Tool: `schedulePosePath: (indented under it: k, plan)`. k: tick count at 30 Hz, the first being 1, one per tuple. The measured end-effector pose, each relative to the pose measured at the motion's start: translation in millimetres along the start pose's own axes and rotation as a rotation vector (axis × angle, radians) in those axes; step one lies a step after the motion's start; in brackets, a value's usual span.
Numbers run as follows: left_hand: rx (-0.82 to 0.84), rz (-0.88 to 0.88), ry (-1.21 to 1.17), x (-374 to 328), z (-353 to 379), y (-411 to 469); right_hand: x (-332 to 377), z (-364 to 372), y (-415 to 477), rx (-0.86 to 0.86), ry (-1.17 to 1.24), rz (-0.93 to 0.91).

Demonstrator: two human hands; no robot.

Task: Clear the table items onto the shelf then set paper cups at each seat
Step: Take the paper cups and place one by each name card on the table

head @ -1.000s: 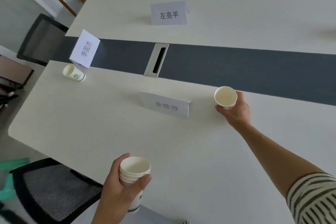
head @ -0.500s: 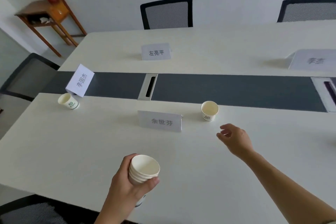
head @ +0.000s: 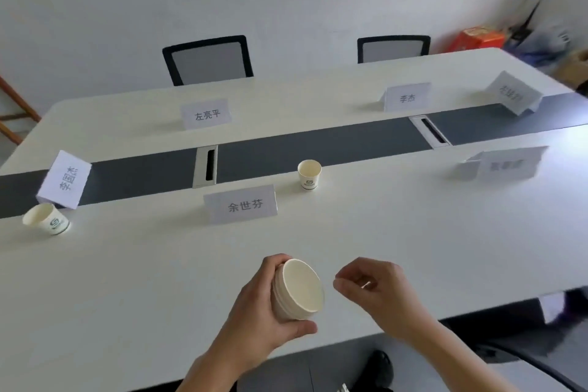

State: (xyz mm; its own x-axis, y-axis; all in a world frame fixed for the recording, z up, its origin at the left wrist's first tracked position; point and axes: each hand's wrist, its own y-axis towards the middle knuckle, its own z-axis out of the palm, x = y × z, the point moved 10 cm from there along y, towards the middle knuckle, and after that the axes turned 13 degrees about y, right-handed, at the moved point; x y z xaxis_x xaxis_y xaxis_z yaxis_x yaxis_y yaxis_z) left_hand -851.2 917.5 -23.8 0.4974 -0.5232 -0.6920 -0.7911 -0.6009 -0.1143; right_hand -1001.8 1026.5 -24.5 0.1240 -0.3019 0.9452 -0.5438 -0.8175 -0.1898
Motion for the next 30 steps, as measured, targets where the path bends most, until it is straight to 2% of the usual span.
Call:
schedulePosePath:
  k: [8, 15, 24, 30]
  plan:
    - [0.193, 0.303, 0.093, -88, 66, -21, -37, -50, -81, -0.195, 0.224, 0.132]
    - [0.381, 0.476, 0.070, -188, 161, -39, -82, -149, -182, -0.507, 0.322, 0.173]
    - [0.688, 0.599, 0.086, -317, 328, -107, -168, -274, -349, -0.823, 0.482, 0.197]
    - [0.776, 0.615, 0.161, -355, 388, -117, -210, -337, -419, -0.990, 0.663, 0.193]
